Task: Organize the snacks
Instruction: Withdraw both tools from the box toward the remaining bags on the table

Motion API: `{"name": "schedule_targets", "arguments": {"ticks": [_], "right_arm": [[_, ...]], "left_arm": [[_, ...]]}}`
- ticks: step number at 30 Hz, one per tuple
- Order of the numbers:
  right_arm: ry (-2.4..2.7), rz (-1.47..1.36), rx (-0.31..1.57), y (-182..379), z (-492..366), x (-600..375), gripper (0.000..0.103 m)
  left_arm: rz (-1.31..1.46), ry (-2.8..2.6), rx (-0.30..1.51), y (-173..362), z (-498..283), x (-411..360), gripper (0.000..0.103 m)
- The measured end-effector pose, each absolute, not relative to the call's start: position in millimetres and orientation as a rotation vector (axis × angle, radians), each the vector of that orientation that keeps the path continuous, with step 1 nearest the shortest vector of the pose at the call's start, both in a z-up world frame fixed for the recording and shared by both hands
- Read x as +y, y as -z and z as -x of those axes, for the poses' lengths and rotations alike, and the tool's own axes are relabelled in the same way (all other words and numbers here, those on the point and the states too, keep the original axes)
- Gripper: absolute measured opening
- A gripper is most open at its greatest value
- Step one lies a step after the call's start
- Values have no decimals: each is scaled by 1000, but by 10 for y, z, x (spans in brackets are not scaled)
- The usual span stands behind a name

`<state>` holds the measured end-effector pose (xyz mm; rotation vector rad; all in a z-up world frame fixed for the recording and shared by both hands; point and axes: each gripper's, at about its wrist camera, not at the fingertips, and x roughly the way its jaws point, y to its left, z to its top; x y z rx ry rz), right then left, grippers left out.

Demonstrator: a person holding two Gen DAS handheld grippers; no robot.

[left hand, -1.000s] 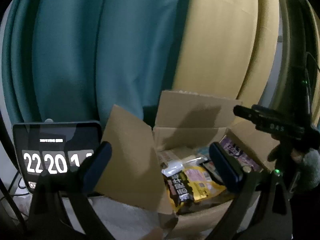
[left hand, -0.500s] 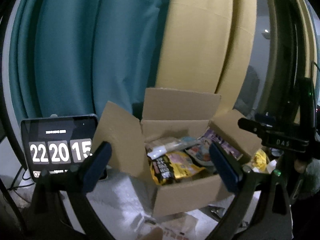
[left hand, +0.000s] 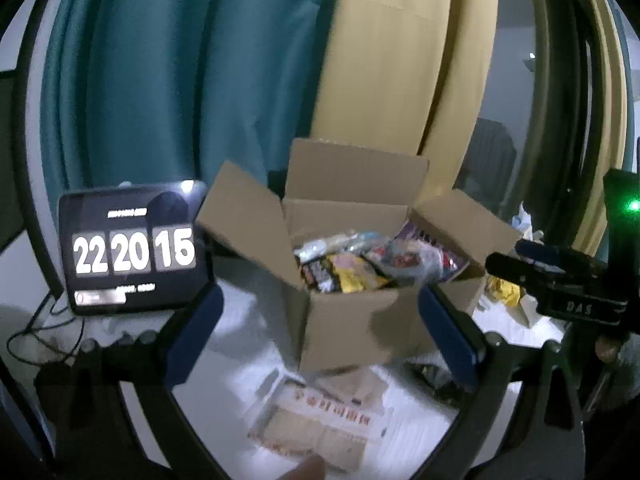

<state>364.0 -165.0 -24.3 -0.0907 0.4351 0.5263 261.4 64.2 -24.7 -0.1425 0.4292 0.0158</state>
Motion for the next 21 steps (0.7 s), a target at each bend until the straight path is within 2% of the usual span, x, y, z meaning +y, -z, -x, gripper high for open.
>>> {"name": "schedule_targets", "arguments": {"ticks": [21], "right_arm": [[-655,142,614,1169,-3233,-909,89]], "left_arm": [[207,-57,575,1130,-2293,1114,99]]}}
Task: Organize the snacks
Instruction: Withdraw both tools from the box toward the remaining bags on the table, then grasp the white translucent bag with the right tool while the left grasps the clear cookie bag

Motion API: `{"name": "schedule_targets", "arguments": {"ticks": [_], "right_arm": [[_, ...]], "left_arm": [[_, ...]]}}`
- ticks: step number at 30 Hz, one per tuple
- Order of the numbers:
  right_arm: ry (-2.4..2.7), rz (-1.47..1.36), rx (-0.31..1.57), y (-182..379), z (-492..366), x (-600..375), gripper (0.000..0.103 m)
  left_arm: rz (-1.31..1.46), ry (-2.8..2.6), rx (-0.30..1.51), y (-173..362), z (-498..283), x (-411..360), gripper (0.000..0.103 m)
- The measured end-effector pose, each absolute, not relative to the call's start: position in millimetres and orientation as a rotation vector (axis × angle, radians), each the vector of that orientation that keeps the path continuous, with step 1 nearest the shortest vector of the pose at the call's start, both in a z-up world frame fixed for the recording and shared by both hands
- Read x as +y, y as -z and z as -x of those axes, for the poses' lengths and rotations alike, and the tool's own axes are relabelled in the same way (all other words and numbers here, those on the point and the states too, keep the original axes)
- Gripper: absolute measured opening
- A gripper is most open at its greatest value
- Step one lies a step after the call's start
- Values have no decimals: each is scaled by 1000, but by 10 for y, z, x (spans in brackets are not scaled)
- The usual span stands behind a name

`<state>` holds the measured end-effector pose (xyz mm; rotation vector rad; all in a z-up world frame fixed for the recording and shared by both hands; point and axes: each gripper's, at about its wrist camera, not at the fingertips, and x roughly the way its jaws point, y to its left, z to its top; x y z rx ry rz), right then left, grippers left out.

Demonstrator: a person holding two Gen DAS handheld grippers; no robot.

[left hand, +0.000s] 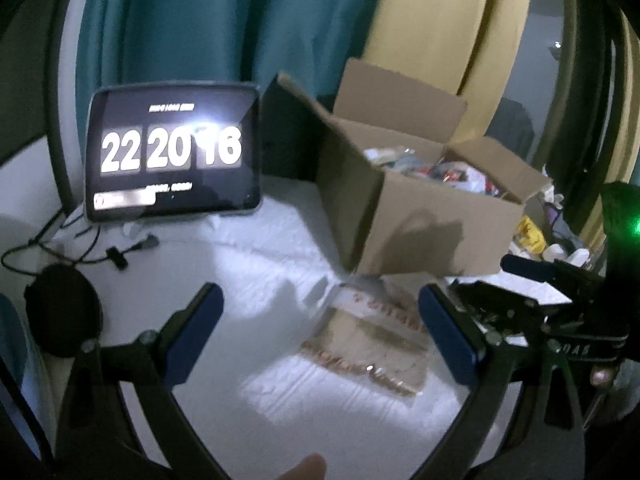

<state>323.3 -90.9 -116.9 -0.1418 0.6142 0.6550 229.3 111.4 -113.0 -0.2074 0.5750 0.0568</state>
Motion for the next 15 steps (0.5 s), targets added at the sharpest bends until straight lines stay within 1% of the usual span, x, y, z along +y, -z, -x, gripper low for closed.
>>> {"name": "schedule_targets", "arguments": {"ticks": [10,12,13,14,15], "right_arm": [[-676,224,672,1480,-3401,-548,89],[-674,217,697,1546,-3486,-524,87],[-677,208,714,1582,-3538,-519,84],[-678,201,727,1613,-3580,-518,77],[-672,197,736,1645,-3620,-516,74]], "left_arm": [[216,-65,639,1378,-2489,1244,99],[218,-61,651,1423,-2540,1236,99],[221,-60,660,1445,-2570,1234,99],[224,-56,670,1464,-2603,1228,99],[224,-53,680,1491,-2635,1220,99]]}}
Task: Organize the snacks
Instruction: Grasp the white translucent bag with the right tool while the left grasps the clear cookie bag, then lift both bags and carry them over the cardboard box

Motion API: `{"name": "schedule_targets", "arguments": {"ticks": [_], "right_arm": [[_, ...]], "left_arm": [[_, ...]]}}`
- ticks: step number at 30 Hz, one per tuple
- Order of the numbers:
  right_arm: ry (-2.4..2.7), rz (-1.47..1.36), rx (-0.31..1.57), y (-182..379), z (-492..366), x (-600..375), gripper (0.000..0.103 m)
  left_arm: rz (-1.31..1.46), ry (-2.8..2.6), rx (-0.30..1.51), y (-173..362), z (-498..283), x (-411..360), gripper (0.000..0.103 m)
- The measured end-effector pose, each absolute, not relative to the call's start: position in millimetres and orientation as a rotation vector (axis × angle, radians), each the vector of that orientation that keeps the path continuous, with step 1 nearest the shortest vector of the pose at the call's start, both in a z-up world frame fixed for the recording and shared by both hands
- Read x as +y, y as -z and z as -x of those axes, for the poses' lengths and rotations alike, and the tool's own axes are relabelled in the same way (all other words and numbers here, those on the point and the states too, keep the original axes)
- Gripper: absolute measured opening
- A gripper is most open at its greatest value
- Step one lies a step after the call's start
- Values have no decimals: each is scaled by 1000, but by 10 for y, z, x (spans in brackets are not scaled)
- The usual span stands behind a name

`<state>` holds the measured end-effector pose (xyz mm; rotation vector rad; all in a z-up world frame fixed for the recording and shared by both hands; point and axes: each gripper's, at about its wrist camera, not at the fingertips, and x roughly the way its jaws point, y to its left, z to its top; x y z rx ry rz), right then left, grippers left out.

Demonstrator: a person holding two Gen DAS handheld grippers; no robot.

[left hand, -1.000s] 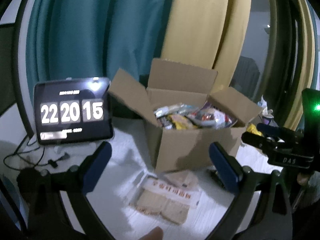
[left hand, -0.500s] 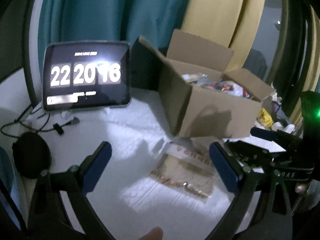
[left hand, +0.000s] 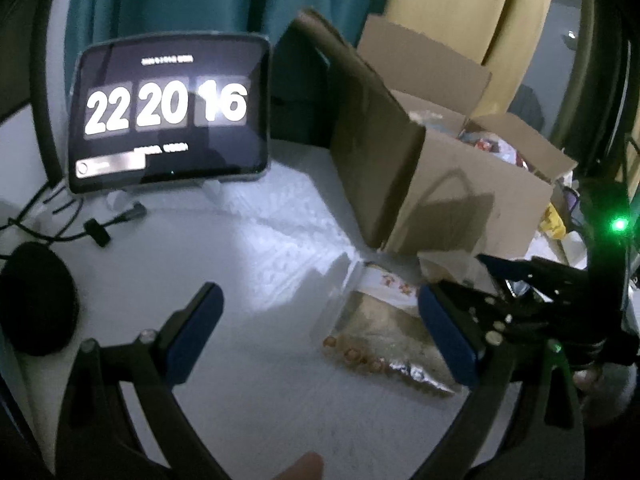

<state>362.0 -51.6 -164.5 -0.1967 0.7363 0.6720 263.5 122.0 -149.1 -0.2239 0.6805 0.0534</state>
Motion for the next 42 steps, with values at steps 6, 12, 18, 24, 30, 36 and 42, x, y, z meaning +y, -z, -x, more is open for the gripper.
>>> {"name": "schedule_targets", "arguments": {"ticks": [6,12,18,24,30,36,42], "right_arm": [[-707,156,761,1737,-3674,-581,55],[-743,151,761,1737,-3550,-706,49],[-736,140,763,1772,-3426,-860,49],[-733,86,779,1786,-3356,-1009,47],[-729,71,774,1769,-3222,-1119,44],[-724,24,767,1703,-3149,-1308,43],[-705,-4,735,1584,-3025,-1553,41]], "left_arm": [[211,-30,757,1658,-2798,1137,99],[284,30,879,1879,-3018,1104,99],[239,113,895,1880,-3020,896,98],[231,167,883,1849,-2928,685,72],[218,182,850,1733,-2857,531,42],[179,204,809,1610,-2785,316,26],[152,222,761,1422,-2597,241,20]]}}
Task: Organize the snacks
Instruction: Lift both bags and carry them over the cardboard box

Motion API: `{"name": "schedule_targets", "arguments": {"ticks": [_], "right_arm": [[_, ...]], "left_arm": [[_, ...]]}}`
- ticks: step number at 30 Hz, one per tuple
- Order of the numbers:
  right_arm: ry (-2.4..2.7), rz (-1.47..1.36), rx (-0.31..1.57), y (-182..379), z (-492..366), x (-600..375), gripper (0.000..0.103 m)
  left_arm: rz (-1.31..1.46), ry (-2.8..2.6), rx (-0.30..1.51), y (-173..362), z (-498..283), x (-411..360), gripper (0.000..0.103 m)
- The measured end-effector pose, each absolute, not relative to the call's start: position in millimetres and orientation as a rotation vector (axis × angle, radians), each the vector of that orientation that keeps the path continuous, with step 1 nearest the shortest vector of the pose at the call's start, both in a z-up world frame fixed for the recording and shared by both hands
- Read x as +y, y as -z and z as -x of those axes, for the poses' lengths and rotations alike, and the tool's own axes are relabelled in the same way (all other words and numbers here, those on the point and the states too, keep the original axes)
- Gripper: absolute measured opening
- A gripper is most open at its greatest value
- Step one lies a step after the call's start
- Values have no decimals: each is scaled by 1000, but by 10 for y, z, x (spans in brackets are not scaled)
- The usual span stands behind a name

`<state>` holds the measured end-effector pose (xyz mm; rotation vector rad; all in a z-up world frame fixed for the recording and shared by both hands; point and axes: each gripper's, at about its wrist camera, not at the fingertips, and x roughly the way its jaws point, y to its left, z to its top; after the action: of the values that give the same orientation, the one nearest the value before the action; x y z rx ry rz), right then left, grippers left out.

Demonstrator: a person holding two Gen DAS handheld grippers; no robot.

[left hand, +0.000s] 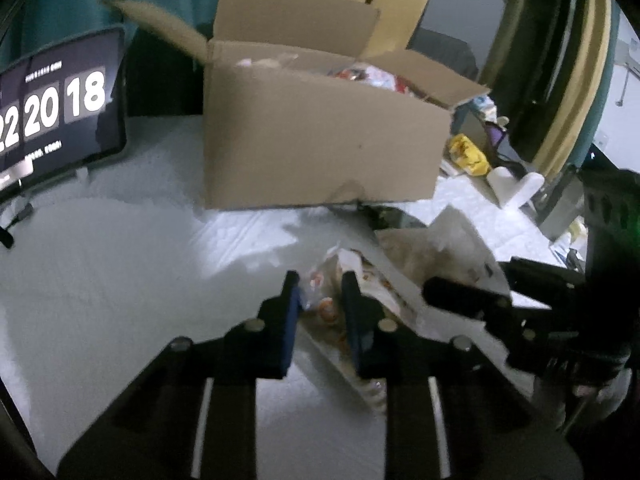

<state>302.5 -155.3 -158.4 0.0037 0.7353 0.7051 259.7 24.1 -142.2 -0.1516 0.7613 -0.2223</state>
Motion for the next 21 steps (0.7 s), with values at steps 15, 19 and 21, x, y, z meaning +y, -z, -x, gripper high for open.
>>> {"name": "schedule_targets", "arguments": {"ticks": [15,19,21], "right_arm": [[-641,-4,642,1165,-3011,-1872,41],[-626,3,636,1149,-3132,-1777,41],[-622,-5,644,1183,-3211,-1728,41]], "left_arm": [[110,200,625,1026,-2507,518,17],[106,204,627,1064,-2582,636,17],[107,207,634,1098,-2640,674,17]]}}
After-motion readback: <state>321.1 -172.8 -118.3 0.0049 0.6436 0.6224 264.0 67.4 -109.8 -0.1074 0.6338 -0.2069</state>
